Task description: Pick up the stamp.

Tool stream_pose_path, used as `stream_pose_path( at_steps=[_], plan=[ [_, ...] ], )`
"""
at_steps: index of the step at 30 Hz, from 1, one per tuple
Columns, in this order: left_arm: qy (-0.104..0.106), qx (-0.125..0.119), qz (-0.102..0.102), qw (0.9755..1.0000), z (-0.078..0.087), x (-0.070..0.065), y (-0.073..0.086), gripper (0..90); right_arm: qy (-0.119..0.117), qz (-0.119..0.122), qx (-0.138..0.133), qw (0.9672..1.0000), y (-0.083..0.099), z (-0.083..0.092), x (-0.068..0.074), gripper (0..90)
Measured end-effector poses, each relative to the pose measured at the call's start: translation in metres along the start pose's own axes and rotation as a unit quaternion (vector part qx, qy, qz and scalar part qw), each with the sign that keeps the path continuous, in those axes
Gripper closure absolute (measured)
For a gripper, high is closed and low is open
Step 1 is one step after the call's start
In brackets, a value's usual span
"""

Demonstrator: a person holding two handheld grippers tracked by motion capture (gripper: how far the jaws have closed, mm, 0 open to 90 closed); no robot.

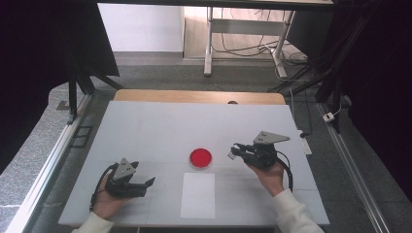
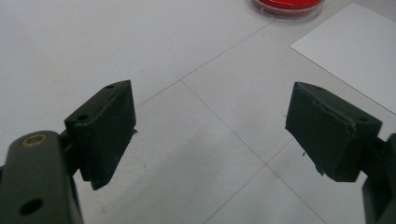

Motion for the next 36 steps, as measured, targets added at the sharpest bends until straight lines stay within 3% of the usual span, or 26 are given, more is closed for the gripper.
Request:
stream_pose_path(
  at_steps=[4,9,28,36],
  plan=[
    [-0.003,-0.003,0.002,1.0000,0.000,0.000,-0.001,16.2,-0.021,-0.008,-0.006,0.9997,-0.001,-0.003,0.010,75.2],
    [-0.003,-0.007,0.001,1.0000,-0.001,-0.003,-0.003,16.4,-0.031,-0.007,-0.011,0.9994,-0.004,-0.003,0.020,75.2],
    [-0.006,-0.010,-0.001,0.9999,0.002,-0.005,-0.003,16.6,-0.045,0.016,-0.027,0.9985,-0.012,-0.004,0.058,75.1],
    [-0.005,-0.009,-0.003,0.9999,0.000,-0.007,-0.004,16.6,-0.049,0.008,-0.036,0.9981,-0.012,-0.002,0.060,75.1]
  ],
)
Point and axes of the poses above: each handheld gripper's, and its own axes: z roughly backward along the jaws, y roughly out of its underside, x roughly to its left, the point moved 9 cm from there along -z, roughly forward along the jaws, and after that the axes turned 9 degrees about x, right-handed, at the moved point
